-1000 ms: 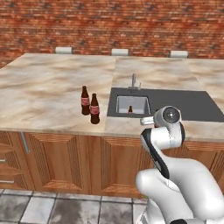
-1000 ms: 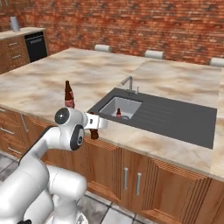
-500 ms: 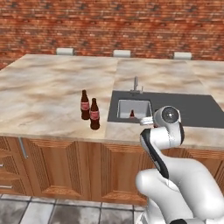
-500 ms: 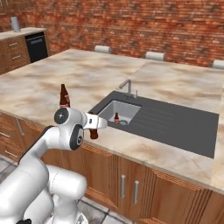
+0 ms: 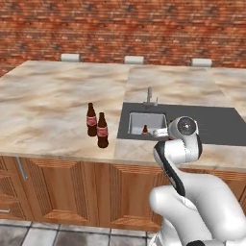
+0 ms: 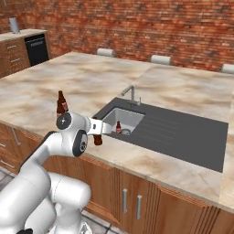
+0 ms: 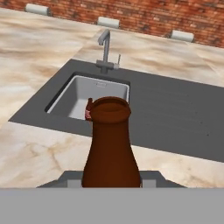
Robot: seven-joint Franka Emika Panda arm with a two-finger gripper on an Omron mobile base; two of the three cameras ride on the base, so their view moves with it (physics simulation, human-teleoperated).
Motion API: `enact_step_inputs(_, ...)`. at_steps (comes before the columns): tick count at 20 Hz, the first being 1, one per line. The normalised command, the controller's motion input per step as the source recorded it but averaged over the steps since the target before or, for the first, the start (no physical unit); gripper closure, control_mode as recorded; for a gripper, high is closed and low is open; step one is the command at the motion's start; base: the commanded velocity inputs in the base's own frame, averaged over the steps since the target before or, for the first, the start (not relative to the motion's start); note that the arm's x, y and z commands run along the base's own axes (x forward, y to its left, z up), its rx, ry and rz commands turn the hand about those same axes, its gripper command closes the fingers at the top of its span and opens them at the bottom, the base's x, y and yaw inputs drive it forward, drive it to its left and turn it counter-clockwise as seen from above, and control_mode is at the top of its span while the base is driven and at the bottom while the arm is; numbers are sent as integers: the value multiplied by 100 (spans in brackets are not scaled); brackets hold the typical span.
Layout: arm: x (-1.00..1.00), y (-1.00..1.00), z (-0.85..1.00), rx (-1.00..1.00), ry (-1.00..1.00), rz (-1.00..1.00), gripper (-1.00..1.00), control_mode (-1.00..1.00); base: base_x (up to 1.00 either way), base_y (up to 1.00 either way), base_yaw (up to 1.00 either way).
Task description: Place the large bottle from the dining counter next to the other large bottle outside the sink, and place the small bottle from the dining counter next to the other small bottle inside the sink.
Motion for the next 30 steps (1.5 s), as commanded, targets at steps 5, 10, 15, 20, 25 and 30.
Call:
enact_step_inputs(5, 0, 0, 0, 0, 0, 0, 100, 100, 33, -6, 0)
enact_step_inputs(10, 0, 0, 0, 0, 0, 0, 100, 100, 35, -5, 0)
enact_step_inputs(15, 0, 0, 0, 0, 0, 0, 100, 100, 33, -5, 0)
enact_step_inputs(20, 0, 0, 0, 0, 0, 0, 100, 100, 33, -6, 0)
enact_step_inputs(25, 0, 0, 0, 0, 0, 0, 100, 100, 31, -6, 0)
enact_step_inputs(30, 0, 0, 0, 0, 0, 0, 100, 100, 9, 0, 0)
